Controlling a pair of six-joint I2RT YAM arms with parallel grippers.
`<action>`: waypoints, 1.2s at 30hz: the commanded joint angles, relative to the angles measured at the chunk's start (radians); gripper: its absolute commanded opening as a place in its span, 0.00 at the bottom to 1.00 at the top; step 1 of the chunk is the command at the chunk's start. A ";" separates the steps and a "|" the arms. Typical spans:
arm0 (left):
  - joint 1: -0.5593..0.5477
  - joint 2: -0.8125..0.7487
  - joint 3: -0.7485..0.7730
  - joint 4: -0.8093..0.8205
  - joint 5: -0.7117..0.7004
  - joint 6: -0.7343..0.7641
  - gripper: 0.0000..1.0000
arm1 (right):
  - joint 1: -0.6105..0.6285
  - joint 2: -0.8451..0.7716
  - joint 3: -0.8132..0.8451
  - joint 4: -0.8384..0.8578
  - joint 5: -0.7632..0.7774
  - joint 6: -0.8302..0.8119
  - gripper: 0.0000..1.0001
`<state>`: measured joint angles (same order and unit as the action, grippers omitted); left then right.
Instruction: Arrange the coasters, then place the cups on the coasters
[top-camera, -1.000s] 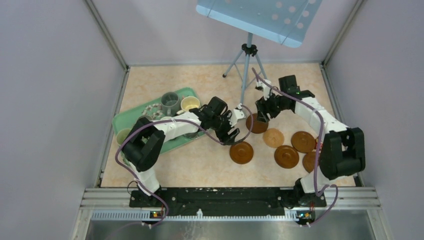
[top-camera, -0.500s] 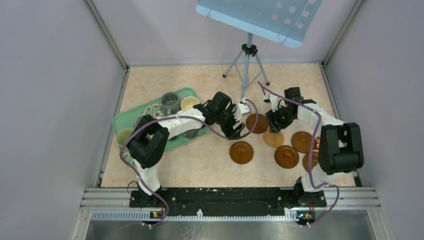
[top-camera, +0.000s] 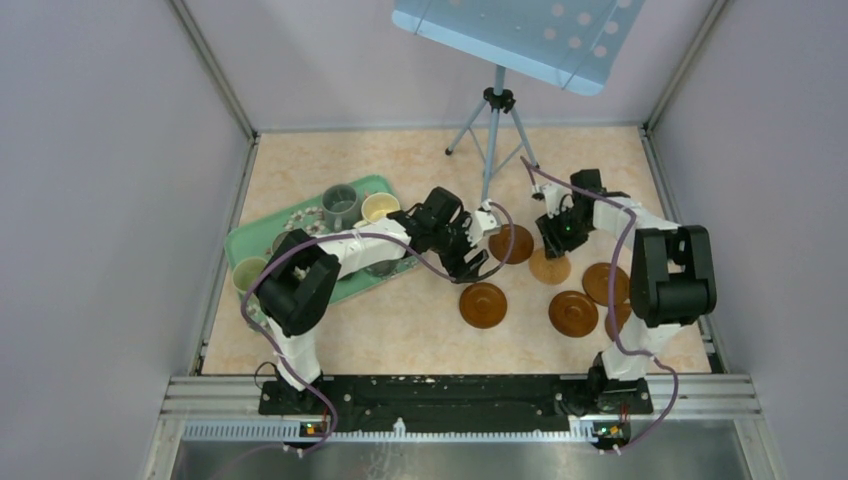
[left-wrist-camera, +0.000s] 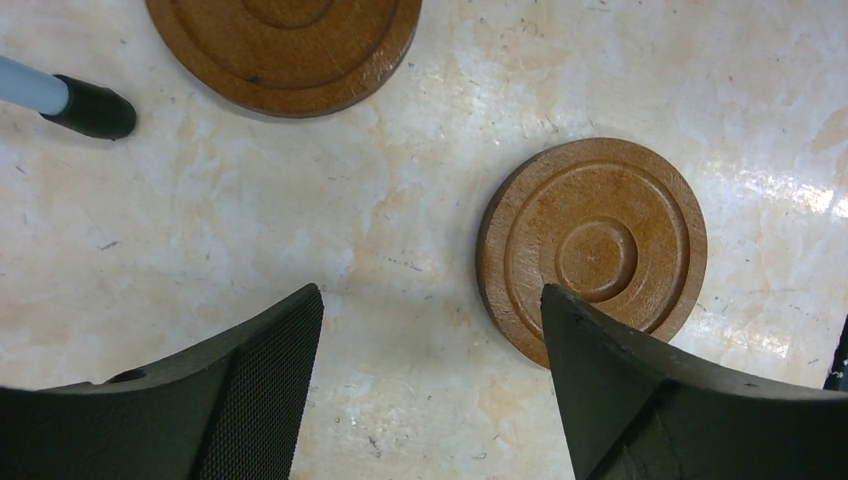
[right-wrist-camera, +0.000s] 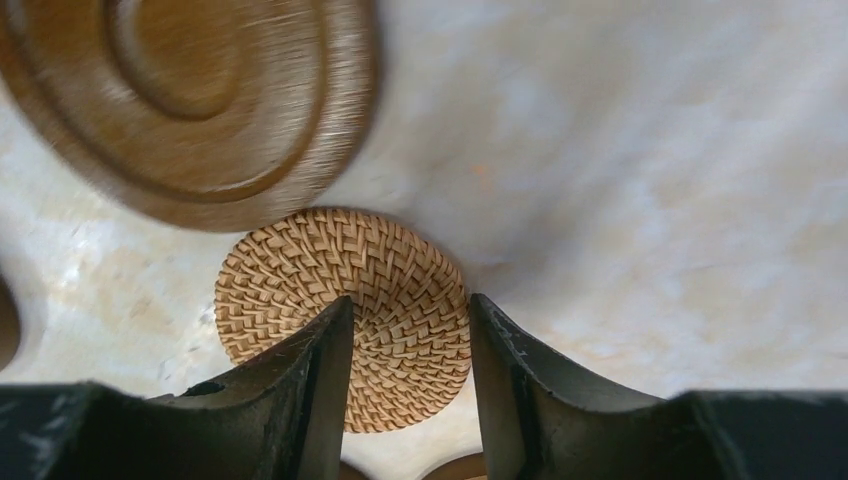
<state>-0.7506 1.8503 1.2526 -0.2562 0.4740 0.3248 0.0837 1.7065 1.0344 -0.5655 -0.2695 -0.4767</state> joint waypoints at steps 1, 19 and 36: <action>-0.003 -0.036 -0.020 0.027 0.000 0.009 0.86 | -0.060 0.103 0.099 0.126 0.111 -0.002 0.43; 0.008 -0.010 -0.032 0.035 0.000 0.026 0.88 | -0.078 0.341 0.401 0.136 0.160 0.032 0.43; 0.008 -0.027 -0.035 0.026 -0.013 0.020 0.92 | -0.079 0.343 0.491 0.122 0.120 0.064 0.43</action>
<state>-0.7467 1.8503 1.2259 -0.2539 0.4561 0.3420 0.0162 2.0529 1.4940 -0.4377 -0.1268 -0.4324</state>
